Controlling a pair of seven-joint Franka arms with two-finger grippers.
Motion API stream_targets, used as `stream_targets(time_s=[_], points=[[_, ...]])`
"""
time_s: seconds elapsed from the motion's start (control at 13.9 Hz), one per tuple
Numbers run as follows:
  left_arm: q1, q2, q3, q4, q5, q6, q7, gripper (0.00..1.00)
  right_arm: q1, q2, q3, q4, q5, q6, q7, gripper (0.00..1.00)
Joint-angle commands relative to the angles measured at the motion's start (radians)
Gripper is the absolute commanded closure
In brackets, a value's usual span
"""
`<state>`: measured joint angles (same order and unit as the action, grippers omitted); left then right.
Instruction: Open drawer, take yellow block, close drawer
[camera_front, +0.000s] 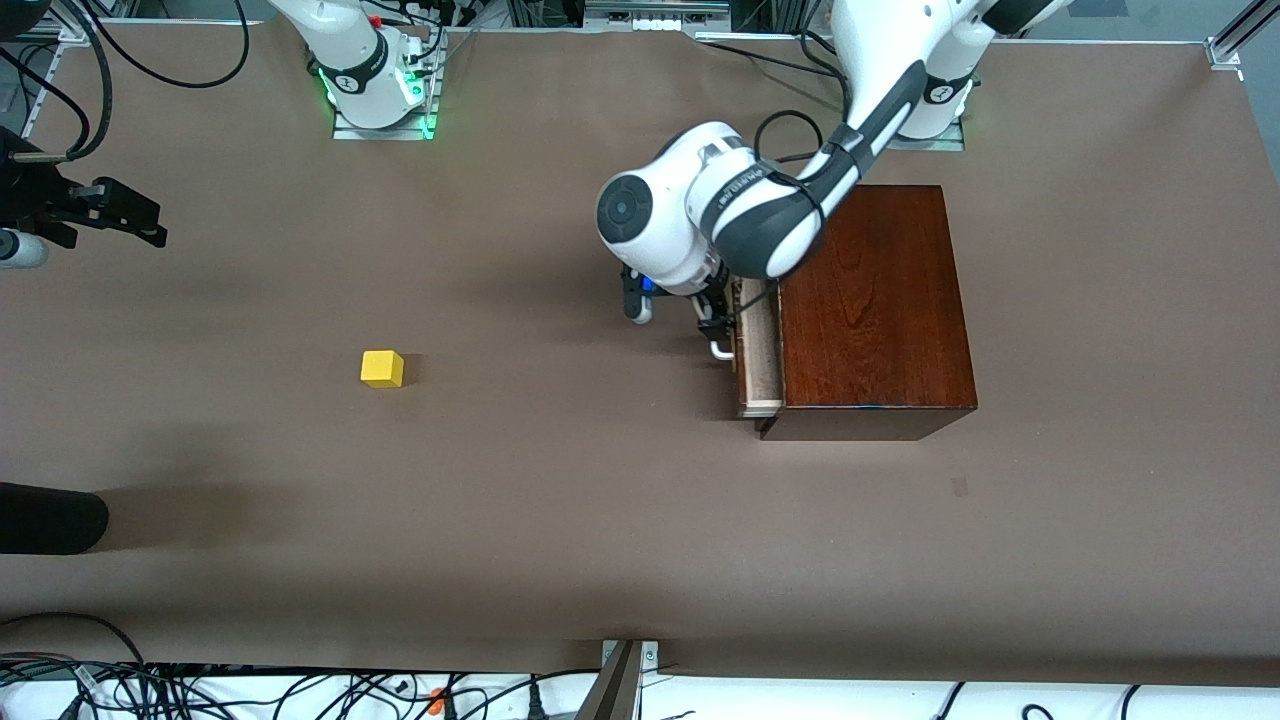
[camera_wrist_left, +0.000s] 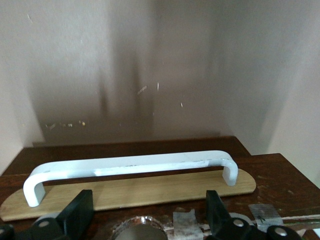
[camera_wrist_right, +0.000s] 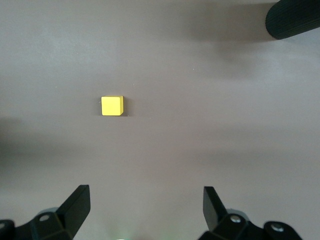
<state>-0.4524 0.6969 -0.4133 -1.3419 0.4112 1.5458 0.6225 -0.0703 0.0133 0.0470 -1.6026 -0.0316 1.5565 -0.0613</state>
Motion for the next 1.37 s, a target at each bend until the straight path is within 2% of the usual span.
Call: stream_targets(time_s=[0.0,0.43,0.72,0.87,1.08,1.3], points=[[0.030,-0.027,-0.001,-0.028,0.034,-0.049,0.016,0.00,-0.013,-0.003,0.016,0.013,-0.008,-0.019,-0.017,0.00],[0.058,-0.033,-0.001,-0.040,0.063,-0.122,0.016,0.00,-0.013,-0.001,0.019,0.012,-0.001,-0.019,-0.017,0.00],[0.037,-0.027,-0.007,-0.028,0.061,-0.083,-0.036,0.00,-0.011,-0.001,0.019,0.012,-0.001,-0.019,-0.017,0.00],[-0.015,-0.025,-0.009,-0.017,0.057,-0.034,-0.145,0.00,-0.011,-0.001,0.019,0.012,-0.001,-0.019,-0.017,0.00],[-0.072,-0.024,-0.013,0.047,0.043,-0.024,-0.347,0.00,-0.011,-0.001,0.019,0.012,-0.001,-0.019,-0.017,0.00],[-0.085,-0.043,-0.019,0.133,-0.069,-0.032,-0.696,0.00,-0.011,-0.001,0.019,0.012,-0.001,-0.019,-0.017,0.00]])
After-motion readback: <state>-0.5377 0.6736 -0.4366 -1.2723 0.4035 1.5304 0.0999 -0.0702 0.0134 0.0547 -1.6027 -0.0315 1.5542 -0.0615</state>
